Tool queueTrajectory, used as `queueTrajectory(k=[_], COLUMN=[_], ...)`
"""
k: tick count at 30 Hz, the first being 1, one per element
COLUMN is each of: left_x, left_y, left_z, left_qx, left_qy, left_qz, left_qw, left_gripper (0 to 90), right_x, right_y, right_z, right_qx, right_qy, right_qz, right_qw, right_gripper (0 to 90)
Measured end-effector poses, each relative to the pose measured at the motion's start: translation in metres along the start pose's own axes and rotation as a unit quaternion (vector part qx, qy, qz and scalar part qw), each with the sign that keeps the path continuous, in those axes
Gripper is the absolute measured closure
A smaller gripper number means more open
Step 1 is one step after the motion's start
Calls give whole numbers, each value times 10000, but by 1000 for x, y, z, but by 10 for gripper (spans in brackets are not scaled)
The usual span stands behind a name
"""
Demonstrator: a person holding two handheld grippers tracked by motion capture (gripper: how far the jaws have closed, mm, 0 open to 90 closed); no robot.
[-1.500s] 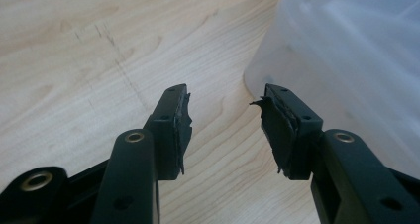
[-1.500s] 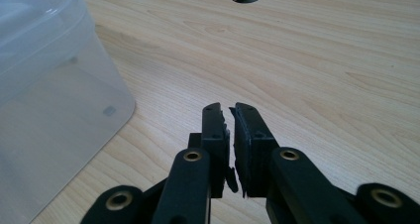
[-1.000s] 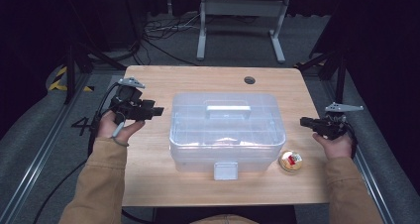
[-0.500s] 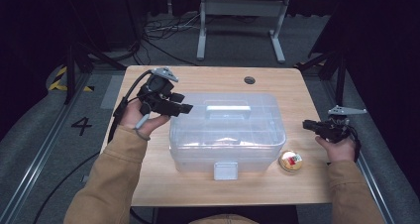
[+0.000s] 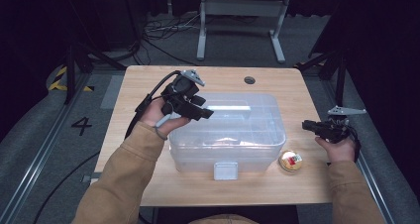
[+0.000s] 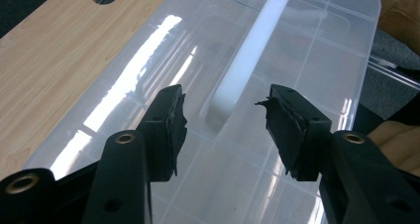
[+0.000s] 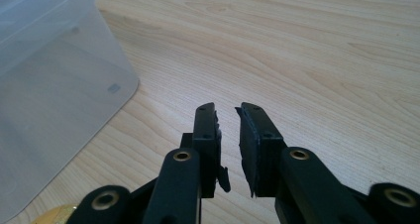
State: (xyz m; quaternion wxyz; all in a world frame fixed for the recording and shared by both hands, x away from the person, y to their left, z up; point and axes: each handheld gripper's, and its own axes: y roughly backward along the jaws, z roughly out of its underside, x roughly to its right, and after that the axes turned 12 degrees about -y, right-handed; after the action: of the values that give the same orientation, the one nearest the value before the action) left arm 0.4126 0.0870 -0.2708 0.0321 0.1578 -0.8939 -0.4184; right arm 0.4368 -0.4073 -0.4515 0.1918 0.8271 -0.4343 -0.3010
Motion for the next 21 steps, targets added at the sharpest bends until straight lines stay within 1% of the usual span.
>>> queueTrajectory(k=[1,3,5,8,11,13,14,15,16,17,18,20,21], left_x=[0,0,0,1,2,4,5,5,3,3,1,0,-1], left_y=[-2,-6,-11,-18,-26,-30,-33,-33,-36,-36,-38,-38,-38], left_z=[-1,-3,-6,-9,-12,-14,-15,-15,-15,-15,-16,-15,-15], left_qx=[-38,-128,-174,-291,-505,-570,-606,-606,-682,-682,-699,-695,-700], left_qy=[-18,-37,28,-37,-142,-239,-273,-273,-161,-161,-118,-43,-54], left_qz=[21,-19,112,82,52,-21,21,21,113,113,131,126,76], left_qw=[10000,9999,9998,9995,9986,9981,9978,9978,9975,9975,9974,9975,9975], left_gripper=[489,469,462,461,463,486,498,529,528,541,541,580,604], right_x=[0,1,0,0,0,0,0,0,0,0,0,1,1], right_y=[0,-1,-1,-1,-3,-4,-4,-4,-4,-4,-4,-3,-3], right_z=[0,0,0,0,0,0,0,0,0,0,0,0,0], right_qx=[-3,-3,-11,-19,-40,-66,-69,-69,-70,-70,-66,-58,-57], right_qy=[-6,-8,-14,-12,-20,-8,-9,-9,-10,-10,-17,-19,-17], right_qz=[-4,-12,-14,-22,-31,-40,-44,-44,-50,-50,-53,-57,-58], right_qw=[10000,10000,10000,10000,10000,10000,10000,10000,10000,10000,10000,10000,10000], right_gripper=[774,772,769,764,758,756,754,754,753,753,753,751,751])
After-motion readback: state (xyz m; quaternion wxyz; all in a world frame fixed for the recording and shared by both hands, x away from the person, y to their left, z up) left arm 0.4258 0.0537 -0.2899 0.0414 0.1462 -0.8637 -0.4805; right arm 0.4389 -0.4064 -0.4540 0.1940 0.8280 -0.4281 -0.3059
